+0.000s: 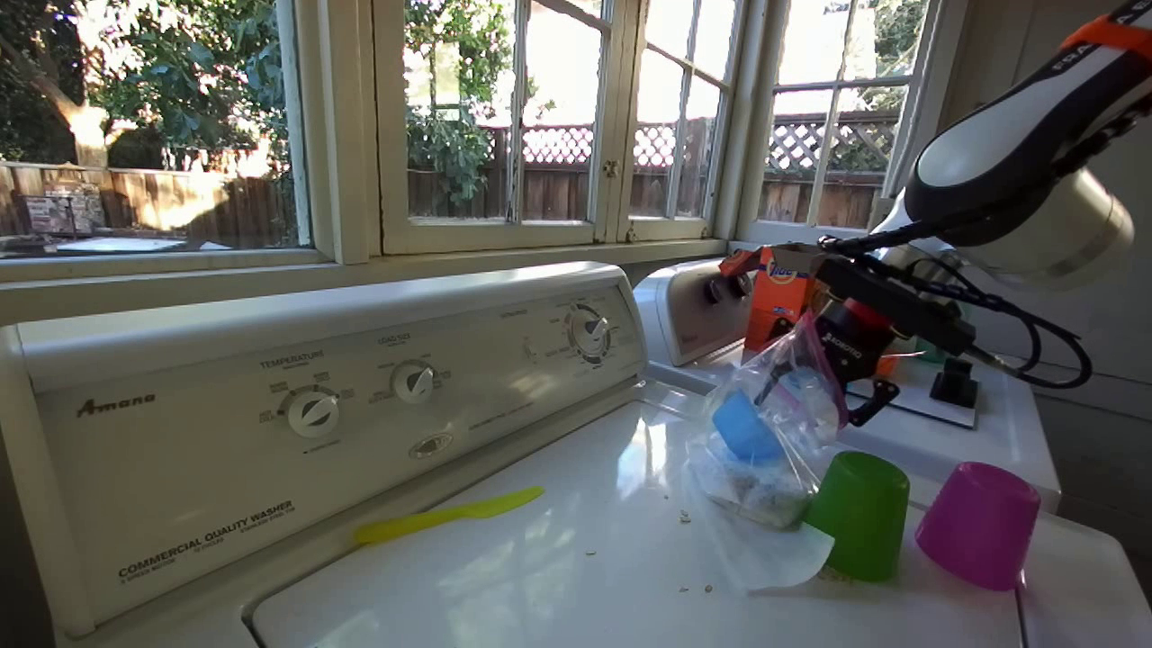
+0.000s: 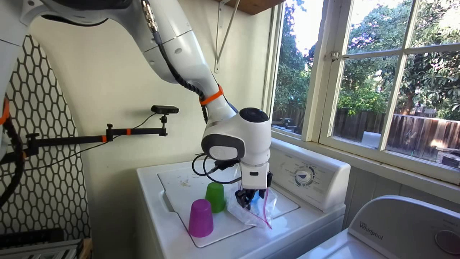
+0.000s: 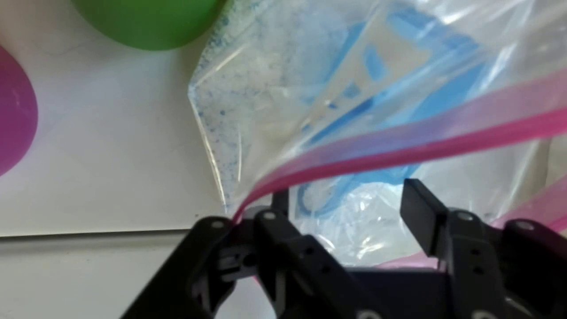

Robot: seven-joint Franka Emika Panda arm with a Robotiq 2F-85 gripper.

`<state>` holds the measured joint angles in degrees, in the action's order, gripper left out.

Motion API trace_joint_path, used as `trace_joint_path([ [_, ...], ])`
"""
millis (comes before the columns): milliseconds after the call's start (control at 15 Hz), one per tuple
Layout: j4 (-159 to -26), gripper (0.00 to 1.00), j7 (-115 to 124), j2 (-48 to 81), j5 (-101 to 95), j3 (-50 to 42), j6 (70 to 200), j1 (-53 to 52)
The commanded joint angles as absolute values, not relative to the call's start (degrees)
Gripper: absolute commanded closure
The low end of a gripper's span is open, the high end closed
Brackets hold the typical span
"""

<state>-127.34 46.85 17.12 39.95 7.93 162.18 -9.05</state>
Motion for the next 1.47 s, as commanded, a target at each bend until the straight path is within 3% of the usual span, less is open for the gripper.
trace_joint_path([
  [0, -126.31, 0.01, 46.54, 18.8, 40.63, 7.98, 163.56, -9.11],
  [1400, -127.05, 0.0, 41.13, 15.62, 40.36, 9.07, 158.78, -9.01],
])
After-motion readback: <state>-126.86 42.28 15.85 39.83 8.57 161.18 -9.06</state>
